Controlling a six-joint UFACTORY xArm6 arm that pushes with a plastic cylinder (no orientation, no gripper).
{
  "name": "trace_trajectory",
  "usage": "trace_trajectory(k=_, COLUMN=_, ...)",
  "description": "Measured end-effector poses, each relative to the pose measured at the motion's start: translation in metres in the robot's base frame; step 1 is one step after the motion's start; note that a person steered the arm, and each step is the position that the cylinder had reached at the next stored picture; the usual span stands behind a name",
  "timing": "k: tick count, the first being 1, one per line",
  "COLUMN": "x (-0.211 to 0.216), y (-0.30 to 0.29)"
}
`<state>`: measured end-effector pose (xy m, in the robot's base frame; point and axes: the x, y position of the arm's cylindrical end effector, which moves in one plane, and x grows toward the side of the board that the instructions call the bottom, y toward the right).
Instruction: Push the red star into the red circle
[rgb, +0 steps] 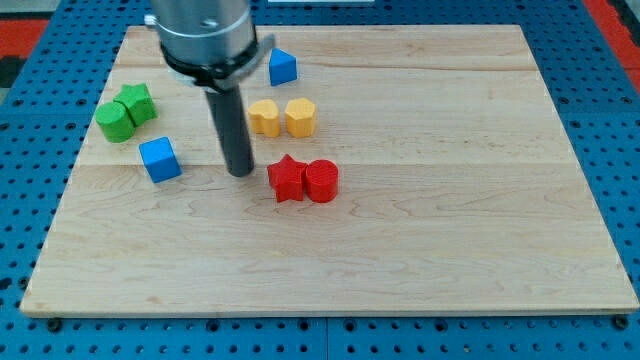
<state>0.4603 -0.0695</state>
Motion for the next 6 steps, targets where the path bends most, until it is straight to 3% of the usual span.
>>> trace_trajectory(k=1, x=-0.002, y=0.102)
trace_trajectory(k=3, x=0.021, y=0.203)
trace_trajectory(k=4, x=-0.021, y=0.141)
trace_trajectory(k=5, x=0.008, y=0.111)
trace_trajectory(k=6, x=0.023, y=0.176)
